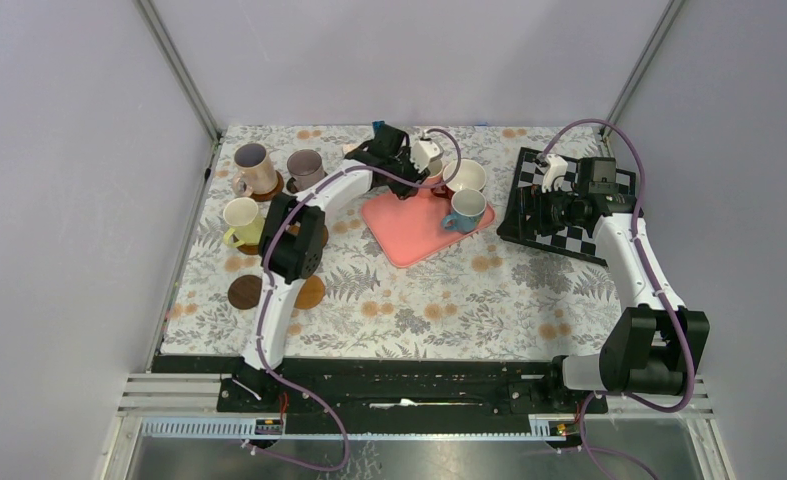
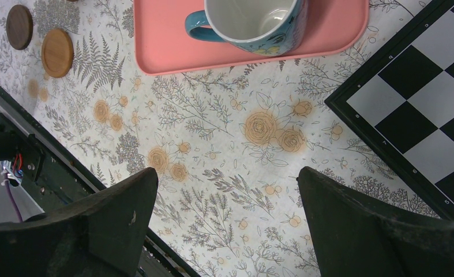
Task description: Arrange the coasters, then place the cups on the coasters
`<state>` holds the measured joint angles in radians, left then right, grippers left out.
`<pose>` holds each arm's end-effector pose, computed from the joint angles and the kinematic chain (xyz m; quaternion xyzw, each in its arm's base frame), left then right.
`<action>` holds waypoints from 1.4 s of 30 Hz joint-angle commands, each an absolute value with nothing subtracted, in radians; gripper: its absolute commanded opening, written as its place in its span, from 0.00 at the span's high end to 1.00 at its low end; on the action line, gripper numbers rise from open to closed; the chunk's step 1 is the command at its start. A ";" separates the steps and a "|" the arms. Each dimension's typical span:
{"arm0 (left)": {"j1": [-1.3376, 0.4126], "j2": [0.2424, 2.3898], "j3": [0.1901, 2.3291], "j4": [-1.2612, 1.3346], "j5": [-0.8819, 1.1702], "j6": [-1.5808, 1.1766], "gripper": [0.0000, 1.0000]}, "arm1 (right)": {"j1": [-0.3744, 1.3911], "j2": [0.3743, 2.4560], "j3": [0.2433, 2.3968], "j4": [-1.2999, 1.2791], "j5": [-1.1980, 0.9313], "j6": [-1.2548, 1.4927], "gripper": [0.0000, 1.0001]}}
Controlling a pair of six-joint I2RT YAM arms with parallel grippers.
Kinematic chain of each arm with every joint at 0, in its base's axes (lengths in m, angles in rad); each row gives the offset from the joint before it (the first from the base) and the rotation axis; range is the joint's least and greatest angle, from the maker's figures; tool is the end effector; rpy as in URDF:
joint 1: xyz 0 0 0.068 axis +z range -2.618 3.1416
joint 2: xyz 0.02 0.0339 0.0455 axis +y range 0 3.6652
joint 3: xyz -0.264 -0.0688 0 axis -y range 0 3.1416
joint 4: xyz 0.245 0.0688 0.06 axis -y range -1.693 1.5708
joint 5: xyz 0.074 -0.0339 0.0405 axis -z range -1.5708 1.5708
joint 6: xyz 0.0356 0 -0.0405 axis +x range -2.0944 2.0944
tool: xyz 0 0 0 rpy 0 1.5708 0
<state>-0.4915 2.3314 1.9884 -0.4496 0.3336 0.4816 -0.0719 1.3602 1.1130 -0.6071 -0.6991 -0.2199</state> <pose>0.4604 -0.2597 0.2022 0.4823 0.7771 -0.1555 0.3733 0.2845 0.0025 0.2935 -0.1848 0.8686 0.2694 0.3726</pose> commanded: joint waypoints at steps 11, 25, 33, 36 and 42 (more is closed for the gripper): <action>-0.498 2.236 1.875 -0.332 0.305 0.326 0.98 | -0.076 1.334 1.103 -0.584 -0.698 -0.231 0.02; -0.496 1.950 1.624 -0.262 0.274 0.217 1.00 | -0.076 1.331 1.097 -0.587 -0.703 -0.238 0.02; -0.463 1.688 1.432 -0.285 0.286 0.200 1.00 | -0.076 1.316 1.097 -0.586 -0.714 -0.235 0.02; -0.406 1.602 1.369 -0.305 0.331 0.179 1.00 | -0.077 1.312 1.097 -0.589 -0.716 -0.235 0.02; -0.247 1.469 1.292 -0.407 0.438 0.216 1.00 | -0.076 1.310 1.096 -0.594 -0.715 -0.237 0.02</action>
<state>-0.3424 1.5738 1.3251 -0.4095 0.3462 0.2012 -0.0723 1.3396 1.0992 -0.6071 -0.7002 -0.2214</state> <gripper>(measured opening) 0.183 0.985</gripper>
